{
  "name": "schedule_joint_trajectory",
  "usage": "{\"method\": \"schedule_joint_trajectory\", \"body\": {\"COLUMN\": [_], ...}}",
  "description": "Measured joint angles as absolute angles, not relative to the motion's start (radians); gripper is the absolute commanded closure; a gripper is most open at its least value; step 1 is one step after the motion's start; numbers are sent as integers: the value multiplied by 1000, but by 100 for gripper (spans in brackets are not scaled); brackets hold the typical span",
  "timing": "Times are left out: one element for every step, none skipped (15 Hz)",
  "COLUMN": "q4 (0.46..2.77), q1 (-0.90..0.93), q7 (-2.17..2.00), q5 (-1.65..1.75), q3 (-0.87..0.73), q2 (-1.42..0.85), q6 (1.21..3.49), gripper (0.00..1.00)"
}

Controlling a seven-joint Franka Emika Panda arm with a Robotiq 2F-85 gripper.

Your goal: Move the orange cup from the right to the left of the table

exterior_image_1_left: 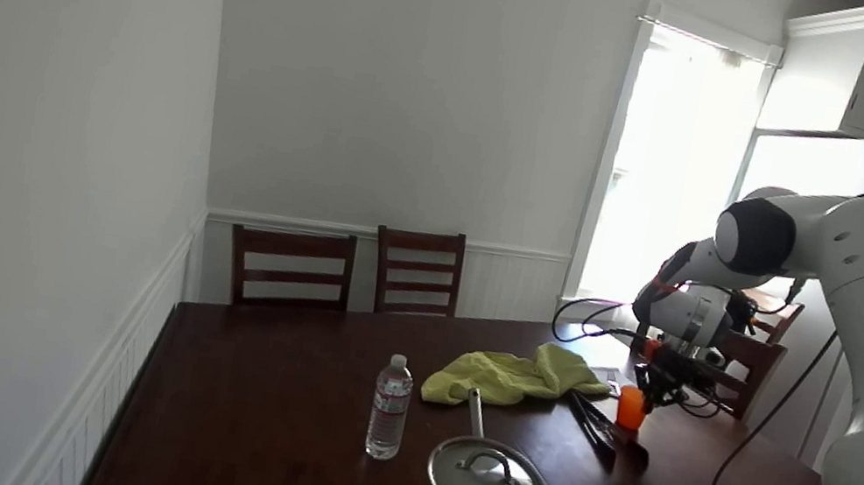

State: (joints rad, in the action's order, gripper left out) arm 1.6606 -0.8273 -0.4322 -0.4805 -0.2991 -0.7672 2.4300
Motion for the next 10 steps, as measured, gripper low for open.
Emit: {"method": "schedule_joint_trajectory", "body": {"q4": [1661,1662,1663,1667,1678,1696,1724,1755,1788,1822], "q1": [-827,-827,-827,-827,-824,-820,-816,-807,-796,-781], "q7": [-432,-432,-432,-428,-413,-371,-322,-277,-236,-199], "q5": [-480,-480,-480,-480,-478,-476,-476,-474,-470,-464], "q3": [-301,-302,-303,-303,-303,-300,-294,-290,-287,-284], "q2": [-767,-766,-765,-756,-739,-707,-661,-611,-559,-505], "q6": [2430,2430,2430,2430,2430,2430,2431,2431,2431,2430], "gripper": [99,99,99,99,99,99,99,99,99,99]}}
